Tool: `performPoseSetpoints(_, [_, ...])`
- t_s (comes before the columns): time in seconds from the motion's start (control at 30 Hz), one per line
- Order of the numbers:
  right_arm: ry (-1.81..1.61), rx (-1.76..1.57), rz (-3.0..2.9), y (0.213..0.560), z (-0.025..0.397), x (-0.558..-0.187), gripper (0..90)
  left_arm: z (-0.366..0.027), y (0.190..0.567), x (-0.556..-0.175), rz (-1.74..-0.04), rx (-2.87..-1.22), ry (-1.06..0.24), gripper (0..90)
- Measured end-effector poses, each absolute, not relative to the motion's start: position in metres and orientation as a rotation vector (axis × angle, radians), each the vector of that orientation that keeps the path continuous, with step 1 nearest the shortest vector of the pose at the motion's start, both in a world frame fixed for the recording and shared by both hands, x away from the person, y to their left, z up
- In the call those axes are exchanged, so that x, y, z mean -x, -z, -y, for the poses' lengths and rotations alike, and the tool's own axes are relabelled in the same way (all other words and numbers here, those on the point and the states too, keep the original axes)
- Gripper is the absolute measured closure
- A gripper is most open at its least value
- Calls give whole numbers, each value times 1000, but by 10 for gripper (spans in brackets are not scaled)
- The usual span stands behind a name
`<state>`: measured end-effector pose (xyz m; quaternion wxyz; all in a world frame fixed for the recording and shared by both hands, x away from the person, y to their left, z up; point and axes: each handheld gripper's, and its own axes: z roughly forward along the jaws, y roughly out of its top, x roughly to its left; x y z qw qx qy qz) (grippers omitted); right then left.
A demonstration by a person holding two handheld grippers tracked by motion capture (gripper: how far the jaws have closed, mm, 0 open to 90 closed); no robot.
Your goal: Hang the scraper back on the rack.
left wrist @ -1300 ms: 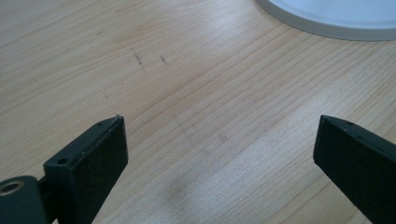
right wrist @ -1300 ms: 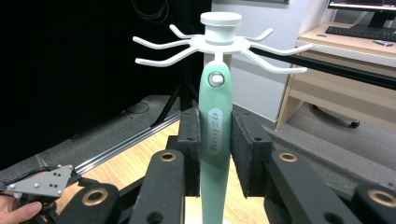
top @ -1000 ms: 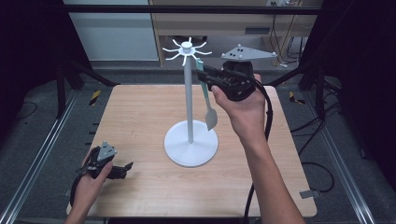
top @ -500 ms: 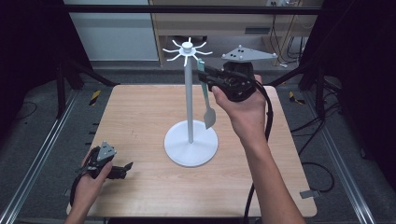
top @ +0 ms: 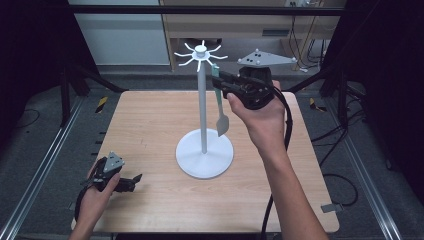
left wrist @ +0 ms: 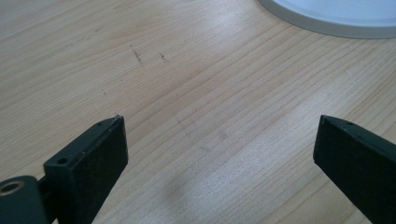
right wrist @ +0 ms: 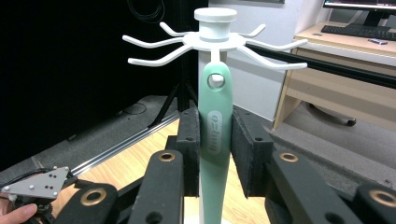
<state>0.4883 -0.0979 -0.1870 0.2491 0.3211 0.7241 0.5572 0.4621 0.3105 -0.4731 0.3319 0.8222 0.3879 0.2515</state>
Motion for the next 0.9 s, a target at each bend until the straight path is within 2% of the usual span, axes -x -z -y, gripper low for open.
performPoseSetpoints(0.2, [-1516, -882, -1971, 186, 103, -486, 692, -310, 473, -462, -1016, -2150, -662, 28])
performPoseSetpoints(0.73, [-1413, -955, -1950, 199, 142, -475, 668, -311, 473, -463, -1025, -2137, -668, 28])
performPoseSetpoints(0.9, [-1391, -988, -1936, 206, 151, -476, 603, -311, 472, -462, -1022, -2138, -672, 28])
